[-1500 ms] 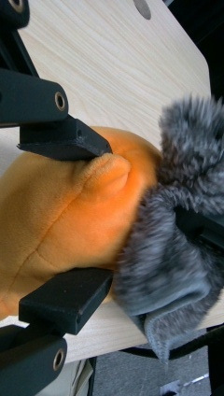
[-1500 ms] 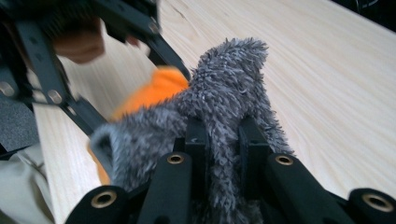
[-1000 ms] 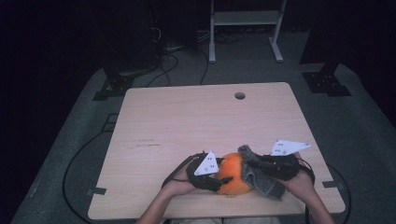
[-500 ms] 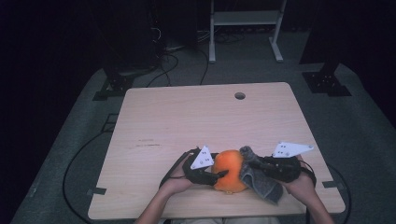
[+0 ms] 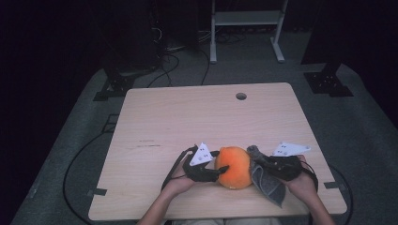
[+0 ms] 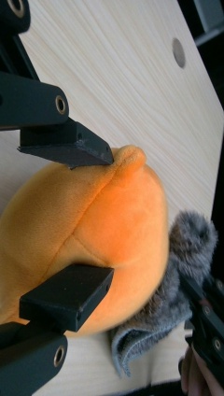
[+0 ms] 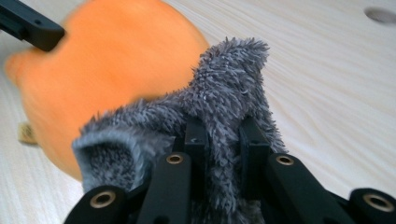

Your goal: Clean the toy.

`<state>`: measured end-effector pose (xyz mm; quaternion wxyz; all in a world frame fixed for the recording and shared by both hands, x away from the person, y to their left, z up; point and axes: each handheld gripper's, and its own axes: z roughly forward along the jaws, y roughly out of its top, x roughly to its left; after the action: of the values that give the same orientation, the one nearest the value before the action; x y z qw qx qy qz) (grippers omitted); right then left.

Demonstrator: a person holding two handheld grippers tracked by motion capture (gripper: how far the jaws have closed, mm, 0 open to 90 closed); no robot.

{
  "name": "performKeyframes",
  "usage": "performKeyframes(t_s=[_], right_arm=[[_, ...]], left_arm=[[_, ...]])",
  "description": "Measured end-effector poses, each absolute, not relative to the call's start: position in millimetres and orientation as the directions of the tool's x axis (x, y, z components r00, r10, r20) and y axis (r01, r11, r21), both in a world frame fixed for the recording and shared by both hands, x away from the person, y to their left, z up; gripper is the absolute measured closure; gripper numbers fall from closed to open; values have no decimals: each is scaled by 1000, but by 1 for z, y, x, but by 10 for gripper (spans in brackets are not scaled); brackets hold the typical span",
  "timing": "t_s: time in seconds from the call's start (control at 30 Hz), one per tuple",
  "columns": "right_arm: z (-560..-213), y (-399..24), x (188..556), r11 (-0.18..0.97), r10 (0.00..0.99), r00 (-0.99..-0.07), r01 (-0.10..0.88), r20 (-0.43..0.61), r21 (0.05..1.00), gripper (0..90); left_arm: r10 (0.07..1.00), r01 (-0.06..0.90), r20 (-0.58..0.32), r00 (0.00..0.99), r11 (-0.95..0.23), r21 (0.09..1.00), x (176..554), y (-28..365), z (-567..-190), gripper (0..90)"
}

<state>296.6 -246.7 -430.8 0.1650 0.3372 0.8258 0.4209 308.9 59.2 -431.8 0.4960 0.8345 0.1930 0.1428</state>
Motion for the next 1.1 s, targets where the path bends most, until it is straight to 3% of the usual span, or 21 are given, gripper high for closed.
performKeyframes(t_s=[0.1,0.17,0.3,0.47,0.6,0.7,0.87,1.1], right_arm=[[-423,-249,289,393,683,-730,390,20,833,767],[-413,-234,277,408,615,-789,316,-2,856,763],[-423,-229,280,435,611,-792,327,-8,839,748],[-432,-249,289,439,697,-717,413,-12,798,757],[-420,-246,283,390,654,-756,367,26,845,756],[-423,-236,282,435,632,-775,353,-2,828,755],[-435,-248,291,436,691,-723,440,21,785,759],[-414,-230,277,406,603,-797,337,29,849,757]], left_arm=[[495,215,23,869,-420,882,314,62,-435,392],[505,227,22,863,-426,876,316,64,-436,390],[502,235,13,865,-427,874,318,68,-439,387],[506,243,8,863,-427,871,319,70,-439,375],[507,243,10,862,-429,870,321,71,-441,372],[509,250,2,861,-428,869,322,73,-442,371],[512,257,0,859,-430,865,322,75,-443,364],[511,254,2,860,-432,865,323,73,-442,359]])
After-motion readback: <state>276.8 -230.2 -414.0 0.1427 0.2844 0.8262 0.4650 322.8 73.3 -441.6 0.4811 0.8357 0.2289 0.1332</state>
